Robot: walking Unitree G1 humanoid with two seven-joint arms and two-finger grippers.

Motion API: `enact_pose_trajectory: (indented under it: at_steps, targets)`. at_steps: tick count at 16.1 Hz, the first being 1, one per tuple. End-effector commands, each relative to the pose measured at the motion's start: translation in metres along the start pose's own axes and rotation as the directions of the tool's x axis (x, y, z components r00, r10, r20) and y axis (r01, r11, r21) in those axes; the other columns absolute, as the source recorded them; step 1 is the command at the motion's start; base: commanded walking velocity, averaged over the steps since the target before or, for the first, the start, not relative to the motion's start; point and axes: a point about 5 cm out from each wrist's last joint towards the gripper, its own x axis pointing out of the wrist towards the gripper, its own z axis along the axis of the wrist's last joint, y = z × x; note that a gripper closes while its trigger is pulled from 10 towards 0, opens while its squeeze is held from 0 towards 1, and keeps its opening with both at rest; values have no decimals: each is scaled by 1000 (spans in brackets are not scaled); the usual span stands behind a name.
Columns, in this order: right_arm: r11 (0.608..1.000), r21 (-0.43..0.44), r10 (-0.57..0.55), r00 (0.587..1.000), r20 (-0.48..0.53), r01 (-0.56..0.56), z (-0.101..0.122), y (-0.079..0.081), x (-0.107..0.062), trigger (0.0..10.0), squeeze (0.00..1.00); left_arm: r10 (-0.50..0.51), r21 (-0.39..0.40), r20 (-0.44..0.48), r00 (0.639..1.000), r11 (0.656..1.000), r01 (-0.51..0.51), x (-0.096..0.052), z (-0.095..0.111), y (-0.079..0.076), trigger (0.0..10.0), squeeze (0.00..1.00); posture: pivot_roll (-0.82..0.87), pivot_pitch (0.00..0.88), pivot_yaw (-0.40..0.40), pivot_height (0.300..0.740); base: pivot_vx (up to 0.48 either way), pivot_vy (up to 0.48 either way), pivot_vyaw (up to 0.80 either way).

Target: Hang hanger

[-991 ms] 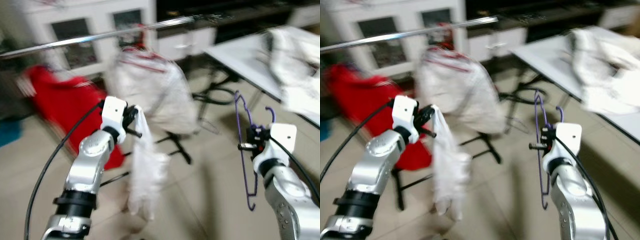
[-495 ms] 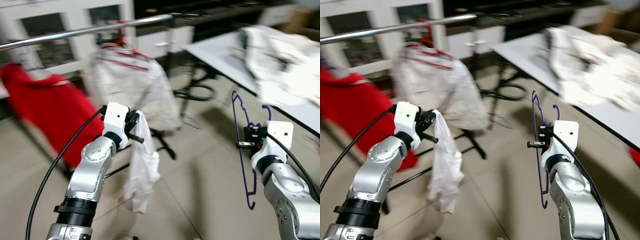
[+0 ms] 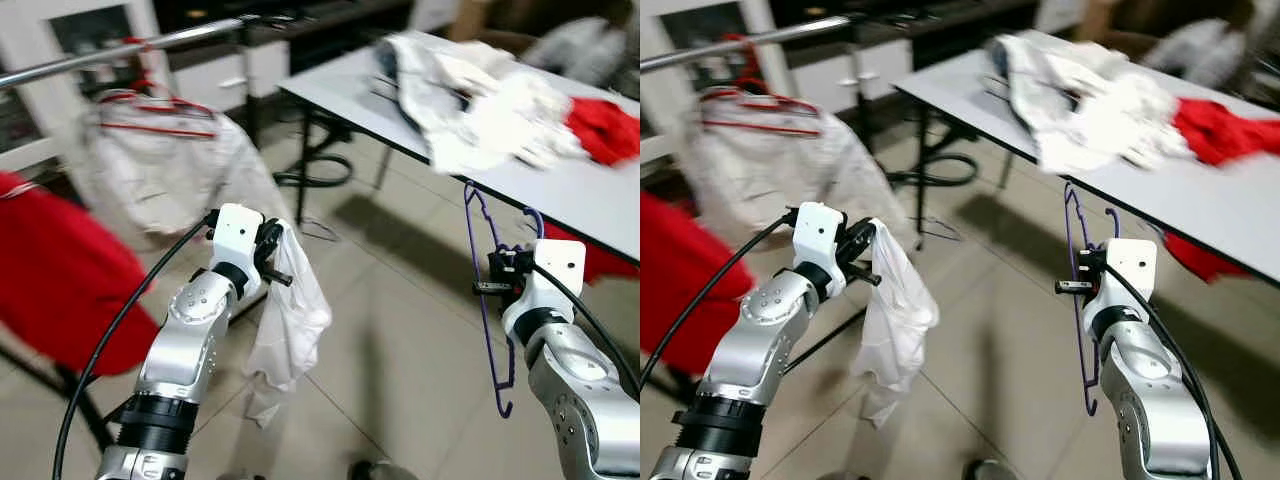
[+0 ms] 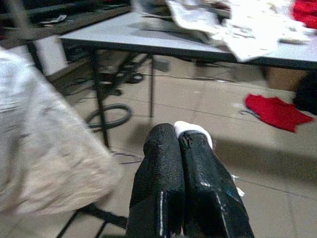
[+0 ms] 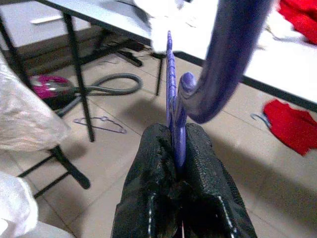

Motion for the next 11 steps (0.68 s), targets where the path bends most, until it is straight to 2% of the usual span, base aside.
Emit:
enact_pose_trajectory:
  at_steps: [1,3,4,8,11]
  targets:
    - [1000,-12,-14,1000,-11,14,-1,-3,-1,10000,0,-6,18,37,999,1000,5,4,11,-2,10000,0,10,0,-18,740,0,0,0]
    - [1000,-15,-17,1000,-13,17,-1,-3,-1,10000,0,-15,25,37,999,1000,14,5,12,-3,10000,0,8,0,-17,740,0,0,0]
    - [1000,-15,-18,1000,-14,18,-1,-3,-1,10000,0,-17,29,36,999,999,16,5,12,-3,10000,0,8,0,-15,740,0,0,-800]
    - [1000,-17,-19,1000,-16,18,-2,-1,-1,10000,0,-27,50,31,999,998,25,6,12,-3,10000,0,6,0,-11,740,0,-280,0]
    - [1000,-18,-15,1000,-18,14,-2,0,-2,10000,0,-30,49,31,999,998,29,6,12,-4,10000,0,6,0,-12,740,0,-300,-800]
